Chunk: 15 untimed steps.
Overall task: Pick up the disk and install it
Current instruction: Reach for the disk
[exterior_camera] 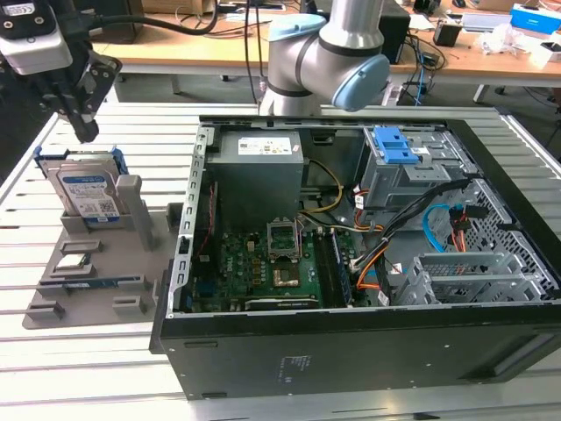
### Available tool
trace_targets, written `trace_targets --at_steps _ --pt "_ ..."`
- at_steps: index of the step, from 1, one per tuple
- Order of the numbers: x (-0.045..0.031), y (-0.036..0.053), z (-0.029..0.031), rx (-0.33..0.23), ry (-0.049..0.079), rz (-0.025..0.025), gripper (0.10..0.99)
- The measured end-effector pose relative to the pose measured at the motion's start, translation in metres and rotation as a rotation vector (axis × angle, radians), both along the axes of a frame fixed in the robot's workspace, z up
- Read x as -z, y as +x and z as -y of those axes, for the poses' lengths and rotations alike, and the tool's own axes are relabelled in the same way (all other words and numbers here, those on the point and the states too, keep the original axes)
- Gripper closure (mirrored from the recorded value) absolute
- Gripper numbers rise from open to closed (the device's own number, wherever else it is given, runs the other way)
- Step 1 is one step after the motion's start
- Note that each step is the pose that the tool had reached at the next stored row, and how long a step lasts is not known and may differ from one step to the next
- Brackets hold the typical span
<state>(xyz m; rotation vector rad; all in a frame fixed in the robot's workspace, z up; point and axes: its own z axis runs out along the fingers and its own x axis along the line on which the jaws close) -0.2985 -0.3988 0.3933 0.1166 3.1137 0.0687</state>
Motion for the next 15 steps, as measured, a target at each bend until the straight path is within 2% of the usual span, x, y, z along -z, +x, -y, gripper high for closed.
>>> trace_targets --at_steps 15 --pt "0.0001 -0.0269 0.0000 0.000 0.000 0.0000 0.980"
